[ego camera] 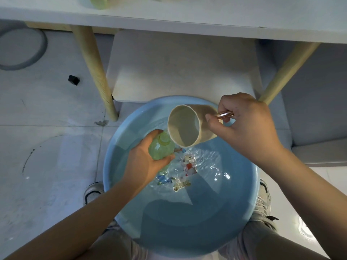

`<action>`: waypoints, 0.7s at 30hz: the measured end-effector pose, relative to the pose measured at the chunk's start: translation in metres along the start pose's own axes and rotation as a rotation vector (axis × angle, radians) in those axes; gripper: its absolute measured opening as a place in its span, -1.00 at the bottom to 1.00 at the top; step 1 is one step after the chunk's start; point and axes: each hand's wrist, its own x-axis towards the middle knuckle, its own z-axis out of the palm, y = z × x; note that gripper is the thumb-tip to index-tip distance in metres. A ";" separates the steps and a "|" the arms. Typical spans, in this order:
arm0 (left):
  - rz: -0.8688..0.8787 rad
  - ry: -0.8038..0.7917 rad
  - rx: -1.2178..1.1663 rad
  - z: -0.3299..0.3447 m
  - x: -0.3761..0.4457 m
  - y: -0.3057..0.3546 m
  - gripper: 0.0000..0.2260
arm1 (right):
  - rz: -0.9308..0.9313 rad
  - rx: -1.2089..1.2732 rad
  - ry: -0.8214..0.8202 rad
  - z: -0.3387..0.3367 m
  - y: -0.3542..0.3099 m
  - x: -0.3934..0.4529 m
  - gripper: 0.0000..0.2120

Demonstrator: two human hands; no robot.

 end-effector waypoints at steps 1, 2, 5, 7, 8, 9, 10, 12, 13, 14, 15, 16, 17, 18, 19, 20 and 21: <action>0.009 0.003 0.004 0.000 0.000 0.000 -0.45 | -0.001 0.000 0.003 -0.001 0.000 0.000 -0.74; 0.015 0.006 0.004 0.000 0.000 0.000 -0.45 | 0.001 0.002 0.009 -0.001 0.000 0.000 -0.75; 0.013 0.004 -0.005 0.000 0.000 -0.001 -0.45 | 0.004 -0.001 0.024 -0.003 0.001 0.000 -0.75; 0.002 -0.006 -0.012 0.001 0.000 -0.001 -0.45 | -0.005 -0.001 0.029 -0.004 0.000 0.000 -0.75; -0.002 -0.015 -0.015 0.001 0.000 -0.001 -0.45 | -0.011 0.000 0.029 -0.004 -0.001 0.000 -0.75; 0.000 -0.021 -0.017 0.001 0.000 -0.001 -0.45 | -0.020 0.001 0.031 -0.004 -0.001 0.000 -0.75; 0.006 -0.021 -0.019 0.002 0.000 -0.001 -0.45 | -0.031 0.001 0.033 -0.005 -0.002 0.000 -0.75; 0.018 -0.015 -0.020 0.002 0.000 -0.002 -0.45 | -0.052 -0.005 0.041 -0.006 -0.003 0.001 -0.75; 0.021 -0.011 -0.019 0.003 0.000 -0.003 -0.45 | -0.062 -0.009 0.047 -0.006 -0.004 0.002 -0.75; 0.023 -0.010 -0.017 0.003 0.000 -0.003 -0.45 | -0.072 -0.010 0.053 -0.006 -0.005 0.002 -0.76; 0.021 -0.013 -0.014 0.003 0.000 -0.004 -0.45 | -0.079 -0.007 0.055 -0.006 -0.006 0.003 -0.76; 0.019 -0.017 -0.010 0.003 0.001 -0.004 -0.45 | -0.084 -0.003 0.056 -0.007 -0.007 0.003 -0.76; 0.020 -0.017 -0.008 0.004 0.001 -0.005 -0.45 | -0.090 -0.003 0.057 -0.007 -0.007 0.003 -0.76; 0.021 -0.017 -0.009 0.004 0.001 -0.005 -0.44 | -0.098 -0.010 0.058 -0.007 -0.007 0.003 -0.76; 0.020 -0.018 -0.010 0.004 0.001 -0.005 -0.44 | -0.106 -0.019 0.061 -0.007 -0.008 0.003 -0.75; 0.020 -0.019 -0.008 0.004 0.001 -0.005 -0.44 | -0.113 -0.028 0.064 -0.007 -0.008 0.003 -0.75; 0.021 -0.021 -0.006 0.004 0.002 -0.005 -0.43 | -0.117 -0.033 0.068 -0.007 -0.008 0.004 -0.75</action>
